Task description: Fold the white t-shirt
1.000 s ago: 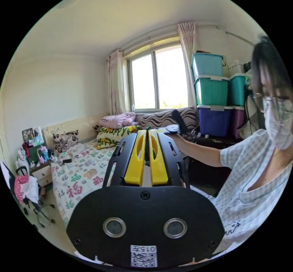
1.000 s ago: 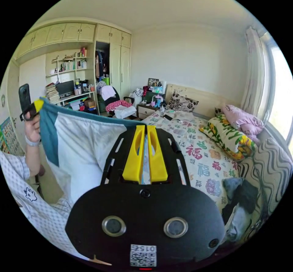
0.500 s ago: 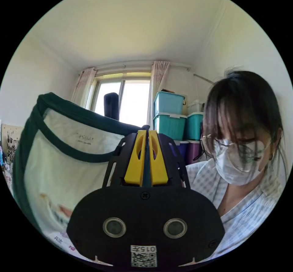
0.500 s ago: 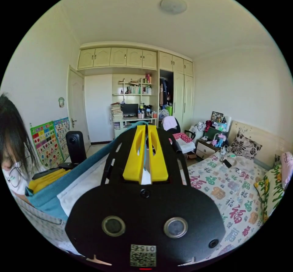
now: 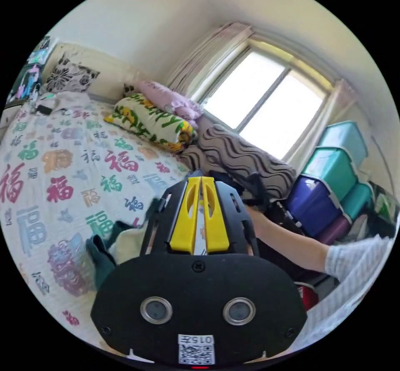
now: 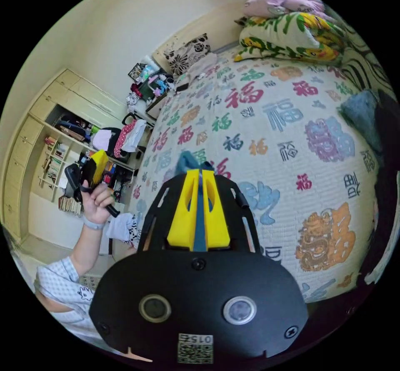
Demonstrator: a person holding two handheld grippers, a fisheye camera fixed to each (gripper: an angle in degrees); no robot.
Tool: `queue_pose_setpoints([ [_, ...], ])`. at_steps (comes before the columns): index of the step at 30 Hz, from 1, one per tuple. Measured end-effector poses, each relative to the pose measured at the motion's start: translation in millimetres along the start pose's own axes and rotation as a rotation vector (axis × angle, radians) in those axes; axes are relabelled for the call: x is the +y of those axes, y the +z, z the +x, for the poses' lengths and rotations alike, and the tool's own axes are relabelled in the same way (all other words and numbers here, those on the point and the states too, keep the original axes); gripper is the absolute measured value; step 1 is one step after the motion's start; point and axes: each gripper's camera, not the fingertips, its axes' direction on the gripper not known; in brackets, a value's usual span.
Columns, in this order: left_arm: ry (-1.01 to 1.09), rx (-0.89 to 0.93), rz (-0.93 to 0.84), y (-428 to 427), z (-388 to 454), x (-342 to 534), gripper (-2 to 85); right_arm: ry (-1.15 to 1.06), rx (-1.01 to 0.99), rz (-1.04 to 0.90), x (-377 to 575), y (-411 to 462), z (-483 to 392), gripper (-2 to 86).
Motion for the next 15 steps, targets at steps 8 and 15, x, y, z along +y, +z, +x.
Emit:
queue_pose_setpoints([
  [8,-0.251,-0.41,-0.373,-36,-138,147,9.5,-0.206,0.074,-0.3,63,88,41,9.2],
  [15,-0.381,-0.523,-0.297,-9,-207,147,12.3,-0.171,0.177,-0.424,42,151,54,4.3],
])
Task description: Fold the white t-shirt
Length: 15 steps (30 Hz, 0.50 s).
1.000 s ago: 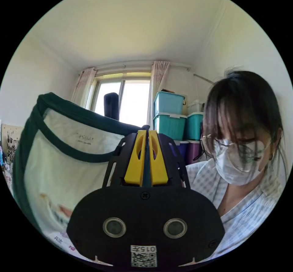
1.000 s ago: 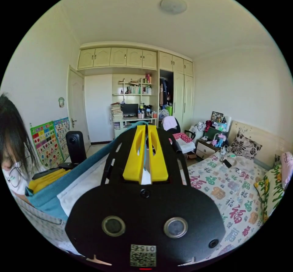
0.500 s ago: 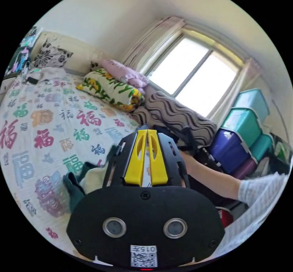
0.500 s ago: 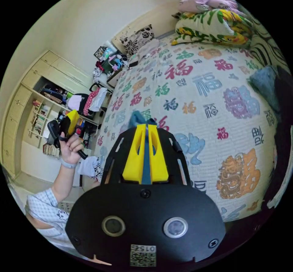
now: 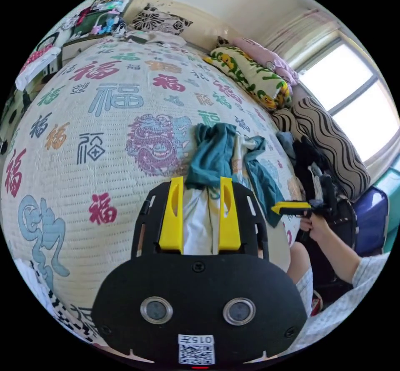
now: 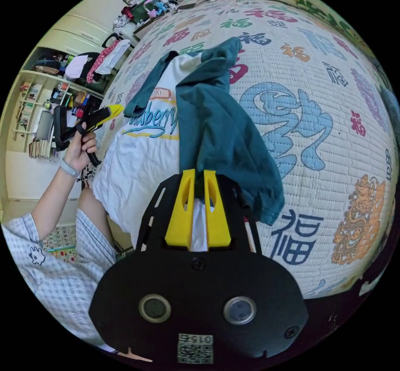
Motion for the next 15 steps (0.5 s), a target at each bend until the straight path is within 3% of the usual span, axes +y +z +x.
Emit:
queue_pose_setpoints([
  [4,-0.065,0.062,-0.199,50,-19,-36,3.4,0.077,-0.078,0.116,19,-42,34,1.8],
  [8,-0.04,0.12,-0.015,-4,-45,-20,1.3,0.285,-0.238,0.321,79,-100,95,0.6],
  [11,-0.069,0.074,0.044,-54,-68,21,0.9,0.366,-0.173,0.29,118,-111,116,0.6],
  [15,-0.104,-0.02,-0.036,-87,-84,78,1.1,0.456,-0.12,0.218,153,-100,130,1.1],
])
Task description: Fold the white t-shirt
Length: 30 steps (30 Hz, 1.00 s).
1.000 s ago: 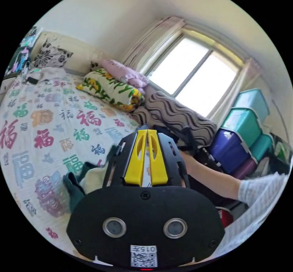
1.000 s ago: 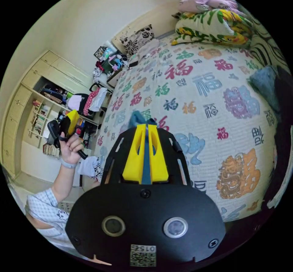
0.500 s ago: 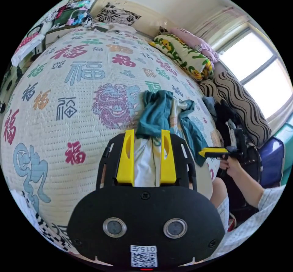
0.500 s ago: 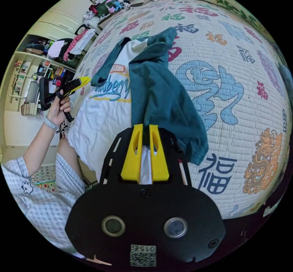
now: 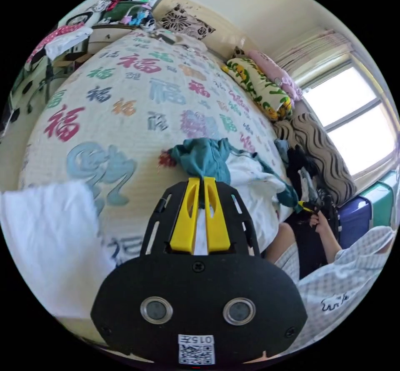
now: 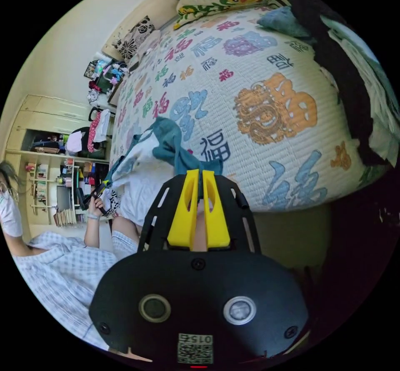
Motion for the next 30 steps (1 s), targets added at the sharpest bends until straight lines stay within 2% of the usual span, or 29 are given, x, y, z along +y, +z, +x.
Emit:
queue_pose_setpoints([
  [2,0.013,-0.103,-0.126,2,-6,28,2.1,0.055,0.043,-0.076,8,13,18,2.2],
  [5,-0.022,-0.144,-0.235,8,-10,49,5.8,0.054,0.091,-0.133,3,25,21,4.5],
  [6,-0.018,-0.163,-0.235,6,-7,50,6.7,0.03,0.116,-0.121,1,25,17,4.8],
  [8,0.105,-0.41,-0.165,-9,25,45,8.1,-0.107,0.213,-0.054,-16,22,-11,5.9],
  [10,0.263,-0.542,-0.065,-9,58,35,7.9,-0.252,0.227,0.01,-31,26,-39,6.4],
  [12,0.456,-0.458,0.006,6,85,19,7.5,-0.385,0.188,0.02,-49,45,-68,7.5],
  [13,0.566,-0.354,0.008,25,96,5,7.2,-0.463,0.159,-0.012,-60,64,-84,8.6],
  [16,0.654,-0.179,-0.057,88,104,-29,6.5,-0.538,0.161,-0.169,-83,120,-105,10.7],
  [17,0.694,-0.149,-0.13,114,107,-36,6.3,-0.534,0.182,-0.22,-87,136,-106,10.8],
  [19,0.771,-0.167,-0.244,146,113,-36,6.5,-0.515,0.167,-0.277,-87,152,-104,10.7],
  [23,0.869,-0.201,-0.419,187,117,-13,5.8,-0.503,0.143,-0.259,-72,155,-99,6.0],
  [26,0.909,-0.202,-0.435,185,122,3,2.2,-0.489,0.053,-0.349,-63,157,-92,0.2],
  [28,0.884,-0.198,-0.428,177,122,5,1.3,-0.481,0.065,-0.287,-62,144,-93,-0.5],
  [30,0.871,-0.202,-0.346,160,123,1,0.8,-0.47,0.055,-0.215,-69,124,-96,-0.8],
])
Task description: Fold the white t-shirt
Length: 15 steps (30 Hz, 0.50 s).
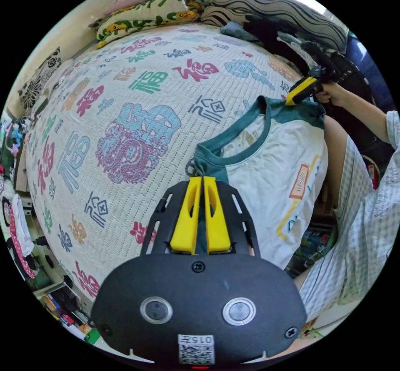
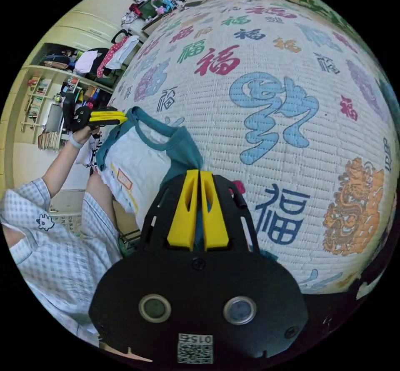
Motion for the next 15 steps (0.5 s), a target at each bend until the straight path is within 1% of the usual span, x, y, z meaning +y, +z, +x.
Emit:
queue_pose_setpoints([
  [2,-0.043,-0.029,0.076,-26,-14,-1,0.3,-0.003,0.036,0.094,-16,-36,-2,-0.9],
  [6,-0.087,-0.057,0.213,-67,-47,-19,0.2,-0.051,0.168,0.2,-65,-85,-12,-1.0],
  [8,-0.095,-0.134,0.259,-85,-72,-42,0.1,-0.084,0.263,0.229,-109,-107,-19,-1.0],
  [12,-0.11,-0.2,0.251,-89,-112,-85,0.2,-0.103,0.43,0.174,-182,-110,-25,-1.0],
  [15,-0.169,-0.292,0.223,-70,-145,-107,0.3,-0.083,0.55,0.176,-231,-95,-24,-0.9],
])
